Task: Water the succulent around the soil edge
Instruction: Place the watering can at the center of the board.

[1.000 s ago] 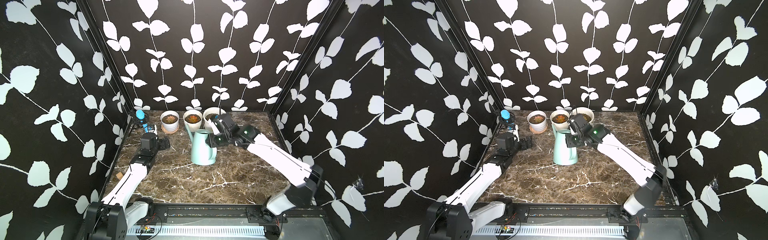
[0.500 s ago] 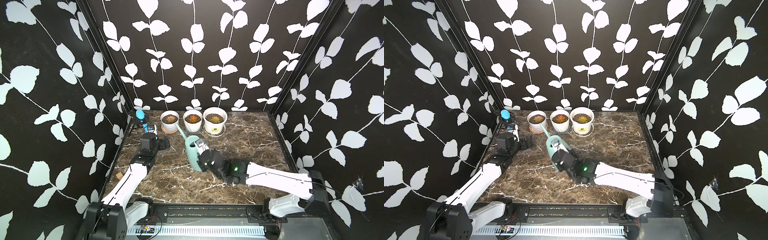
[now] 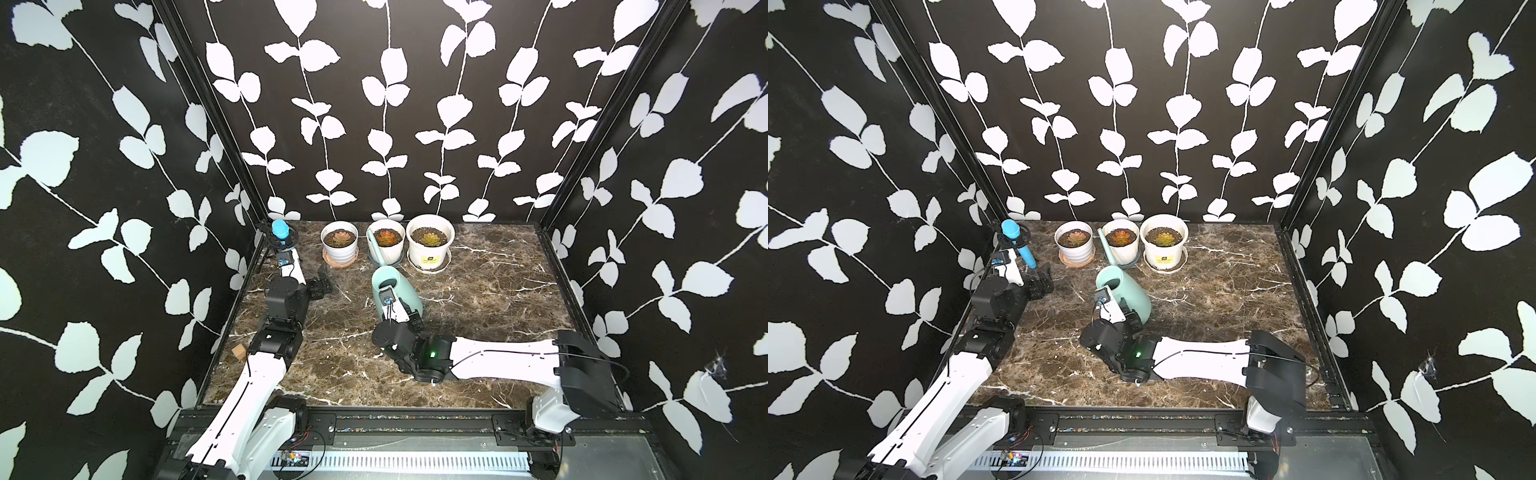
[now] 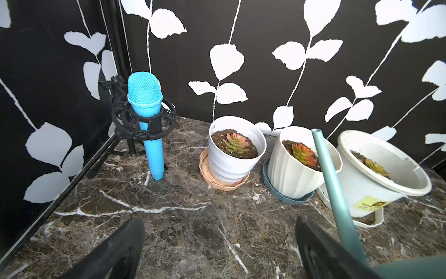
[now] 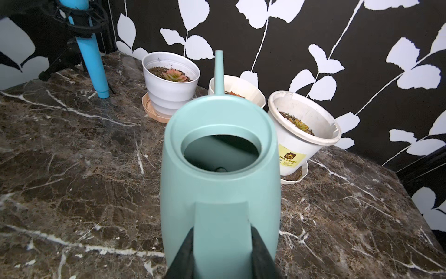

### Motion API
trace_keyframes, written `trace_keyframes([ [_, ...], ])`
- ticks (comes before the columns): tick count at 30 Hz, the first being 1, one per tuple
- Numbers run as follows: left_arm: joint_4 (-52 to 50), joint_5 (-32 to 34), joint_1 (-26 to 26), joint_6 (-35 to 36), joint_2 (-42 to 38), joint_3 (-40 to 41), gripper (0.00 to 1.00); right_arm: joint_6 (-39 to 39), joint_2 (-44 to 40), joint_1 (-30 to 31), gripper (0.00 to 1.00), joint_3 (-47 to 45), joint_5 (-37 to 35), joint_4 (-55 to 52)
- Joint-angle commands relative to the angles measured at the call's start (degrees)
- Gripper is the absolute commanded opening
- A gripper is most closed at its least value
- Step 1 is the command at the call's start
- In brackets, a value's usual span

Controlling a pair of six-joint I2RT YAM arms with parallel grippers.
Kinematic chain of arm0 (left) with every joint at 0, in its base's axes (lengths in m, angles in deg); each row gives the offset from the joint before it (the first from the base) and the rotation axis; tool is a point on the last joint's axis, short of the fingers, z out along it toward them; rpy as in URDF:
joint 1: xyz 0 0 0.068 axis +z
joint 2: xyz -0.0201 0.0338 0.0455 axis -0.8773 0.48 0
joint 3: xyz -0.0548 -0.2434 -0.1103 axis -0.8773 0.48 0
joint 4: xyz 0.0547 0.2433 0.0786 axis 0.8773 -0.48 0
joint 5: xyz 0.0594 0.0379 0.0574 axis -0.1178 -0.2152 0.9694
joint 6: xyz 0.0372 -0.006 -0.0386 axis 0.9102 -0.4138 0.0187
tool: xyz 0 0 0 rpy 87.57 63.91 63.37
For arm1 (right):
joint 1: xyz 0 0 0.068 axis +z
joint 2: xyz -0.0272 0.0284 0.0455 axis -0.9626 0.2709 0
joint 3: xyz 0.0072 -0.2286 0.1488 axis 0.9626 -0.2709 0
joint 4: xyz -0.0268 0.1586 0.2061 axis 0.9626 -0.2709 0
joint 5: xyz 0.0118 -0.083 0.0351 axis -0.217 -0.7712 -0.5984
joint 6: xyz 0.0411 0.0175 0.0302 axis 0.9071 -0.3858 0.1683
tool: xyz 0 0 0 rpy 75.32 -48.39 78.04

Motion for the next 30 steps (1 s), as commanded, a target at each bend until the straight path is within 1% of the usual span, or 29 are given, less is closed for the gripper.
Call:
trace_keyframes([
  [1,1.91,1.08,-0.24,-0.42,-0.48,0.62,0.99,5.61,0.55,0.16,0.0,-0.06,-6.45,6.67],
  [3,1.75,0.82,-0.29,-0.5,-0.07,0.41,0.99,8.4,1.18,0.13,0.0,-0.97,-6.83,7.85],
  [9,1.61,0.22,-0.29,-0.94,0.68,0.31,0.99,13.52,3.73,0.25,0.0,-2.04,-5.84,7.63],
  [18,1.24,-0.07,-0.29,-0.94,1.83,-0.12,0.99,17.99,8.23,0.86,0.0,-1.89,-3.75,7.92],
  [25,1.06,-0.16,-0.29,-0.89,2.0,-0.29,0.99,19.84,11.0,1.63,0.0,0.27,-3.09,5.1],
  [26,0.99,-0.16,-0.27,-0.94,2.0,-0.25,0.99,20.1,11.27,1.66,0.01,0.57,-3.03,4.49],
  [27,1.01,-0.16,-0.23,-0.86,1.93,-0.28,0.99,20.03,11.43,1.63,0.06,0.9,-2.89,4.14],
  [28,1.03,-0.14,-0.29,-0.86,1.95,-0.25,0.99,20.07,11.7,1.68,0.12,1.32,-2.74,3.57],
  [30,1.01,-0.1,-0.29,-0.85,1.96,-0.23,0.99,20.05,11.98,1.74,0.29,1.87,-2.13,2.67],
])
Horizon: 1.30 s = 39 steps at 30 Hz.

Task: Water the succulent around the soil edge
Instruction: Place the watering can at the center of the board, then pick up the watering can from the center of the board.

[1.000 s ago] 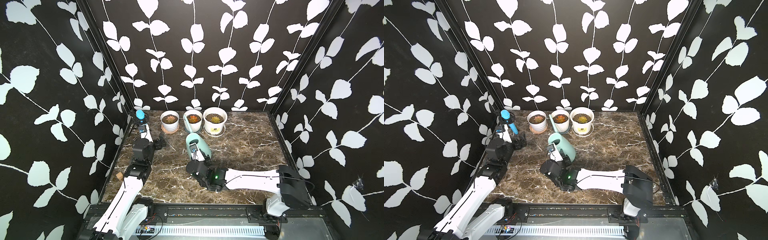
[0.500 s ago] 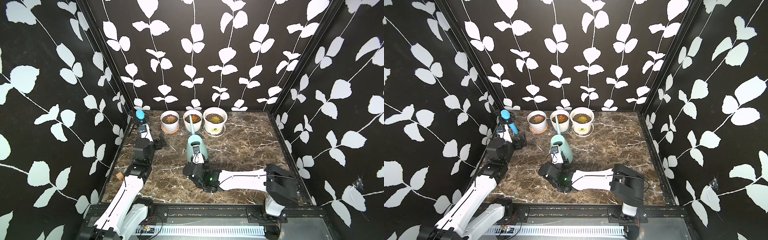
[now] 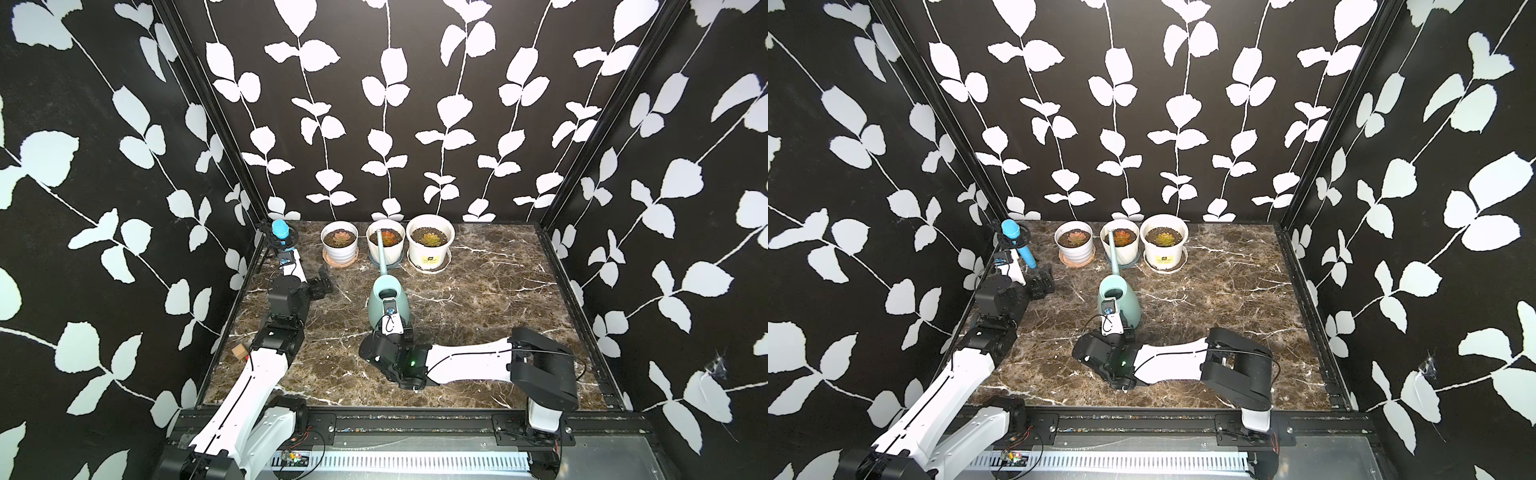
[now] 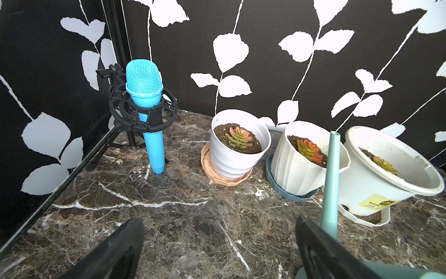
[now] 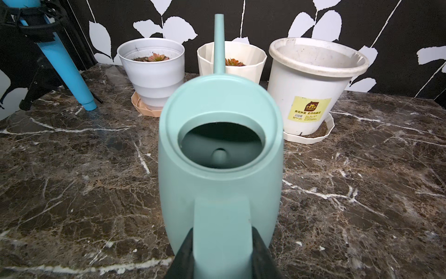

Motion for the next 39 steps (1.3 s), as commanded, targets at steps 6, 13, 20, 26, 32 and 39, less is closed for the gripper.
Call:
trace_keyframes([
  [6,0.49,-0.41,-0.24,0.05,-0.38,-0.32,0.99,2.79,1.41,0.92,0.51,4.22,2.37,-6.9],
  [13,1.77,0.82,-0.23,-0.97,-2.37,1.08,0.99,3.49,-0.62,0.78,0.65,6.12,5.3,-13.32],
  [20,-15.34,8.41,-0.9,-4.47,-5.11,-5.86,0.99,6.85,-9.26,1.0,1.0,3.86,4.67,-23.19],
  [26,-30.85,-2.52,-0.84,-6.7,-13.67,-8.77,0.99,9.16,-28.18,1.15,0.94,-3.95,0.01,-31.71],
  [32,-46.08,-13.63,-2.34,-18.4,-20.54,-9.77,0.98,8.25,-53.48,1.09,0.69,-6.38,-6.04,-48.21],
  [39,-58.82,-12.51,-12.45,-23.32,-19.98,-19.01,0.99,4.64,-67.34,-1.19,0.56,3.11,-5.14,-66.83],
])
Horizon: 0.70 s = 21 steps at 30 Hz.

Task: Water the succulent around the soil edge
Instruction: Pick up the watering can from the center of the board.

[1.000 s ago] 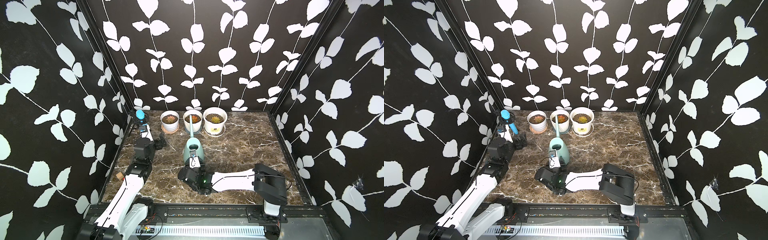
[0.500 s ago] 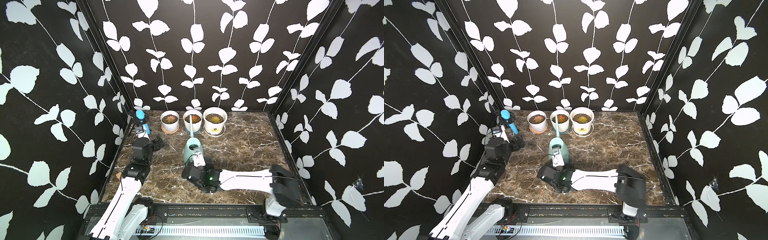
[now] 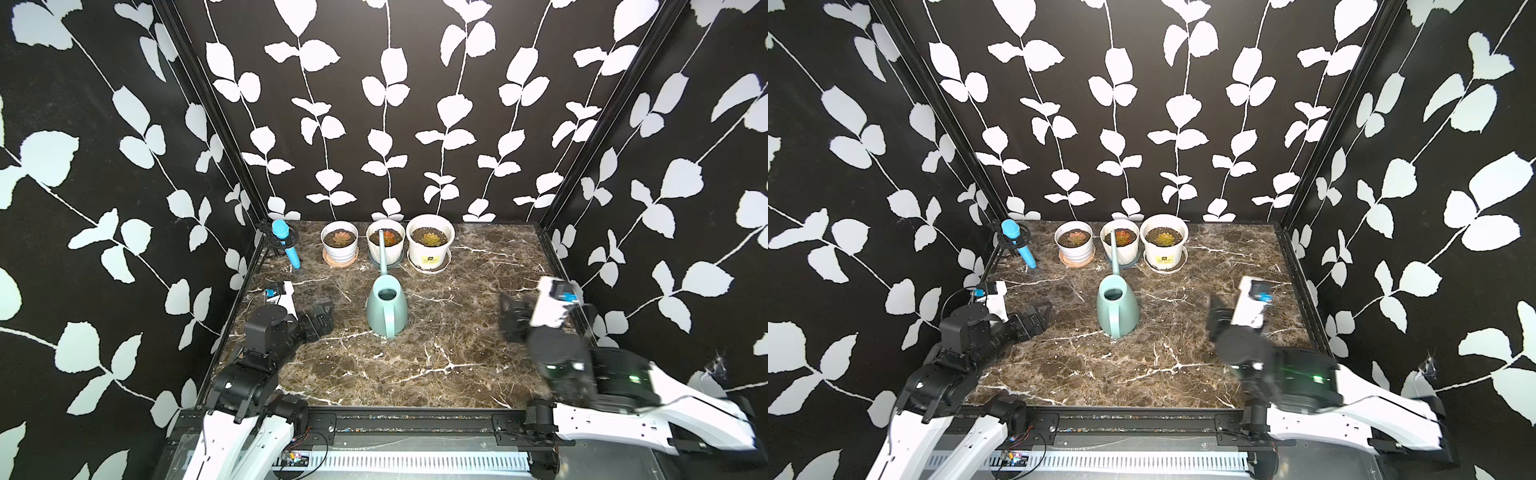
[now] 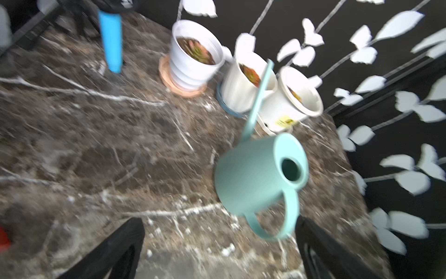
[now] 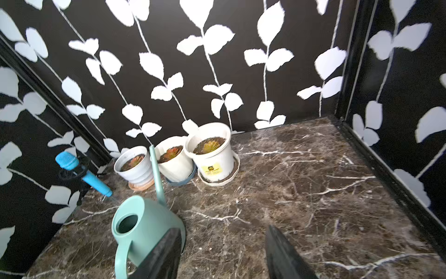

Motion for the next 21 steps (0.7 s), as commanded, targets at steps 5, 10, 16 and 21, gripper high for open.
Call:
trace_keyframes([
  [5,-3.4,8.38,-18.77,-5.58,8.01,-6.11,0.99,-1.78,-0.14,-1.13,0.54,5.39,1.41,-16.85],
  [10,2.15,26.36,-40.94,-11.26,22.22,-5.77,0.86,2.83,-2.65,-1.25,0.48,2.43,2.68,-19.39],
  [16,3.39,32.0,-45.39,-19.81,34.36,-8.16,0.74,5.11,-9.1,-1.4,0.43,2.26,3.66,-23.62],
  [21,1.25,36.42,-45.49,-26.45,37.68,-8.43,0.72,4.47,-9.35,-1.35,0.43,3.46,4.95,-26.02],
])
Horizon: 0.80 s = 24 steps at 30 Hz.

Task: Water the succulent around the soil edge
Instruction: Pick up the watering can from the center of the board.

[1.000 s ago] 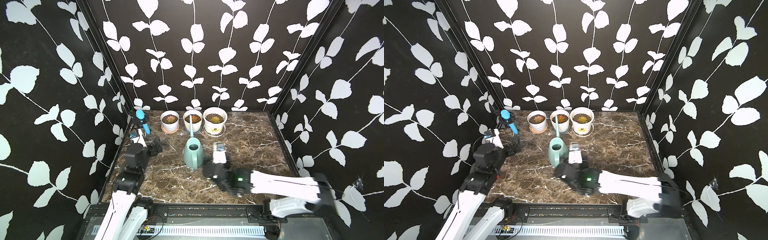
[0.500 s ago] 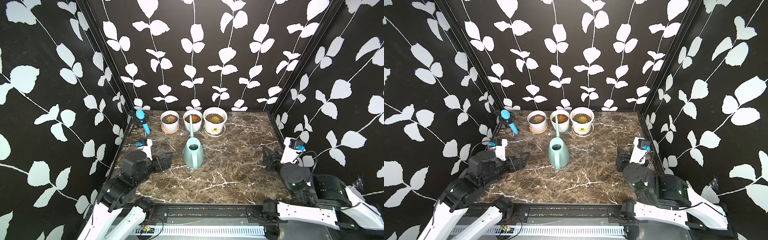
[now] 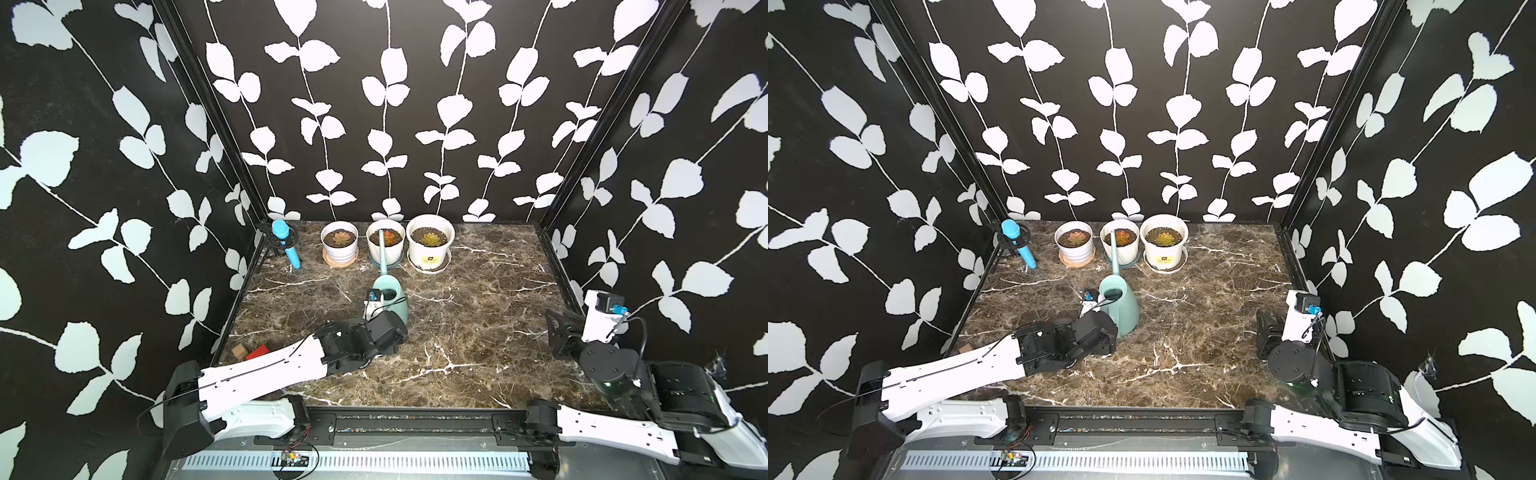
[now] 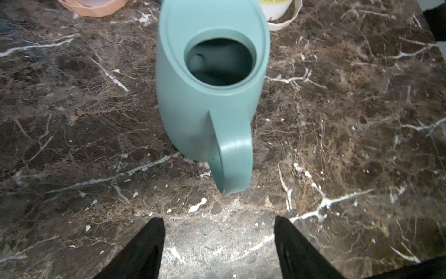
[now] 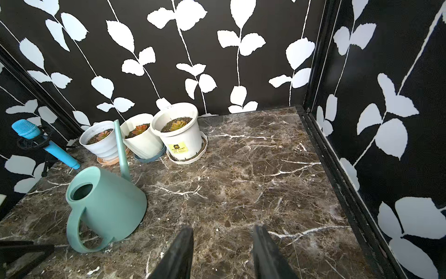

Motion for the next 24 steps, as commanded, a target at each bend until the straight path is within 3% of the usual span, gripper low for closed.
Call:
trace_keyframes([
  [1,-2.18,6.65,-0.18,-7.51,1.56,-2.17,0.73,0.29,0.97,-0.24,0.42,0.82,1.11,-2.4],
  [6,5.76,6.77,-0.39,-7.19,3.77,0.51,0.88,-0.11,1.32,-0.24,0.42,-0.5,1.45,-1.39],
  [8,6.49,5.67,-0.39,-5.56,5.68,-0.67,0.89,-0.12,0.84,-0.24,0.43,-1.05,1.42,-1.08],
  [20,5.45,5.06,0.51,-3.49,13.26,-4.49,0.74,1.12,0.23,-0.25,0.42,-1.96,1.76,-0.72],
  [24,5.78,4.39,0.72,-2.42,15.89,-5.89,0.64,1.12,0.86,-0.24,0.42,-1.82,1.94,-0.55],
])
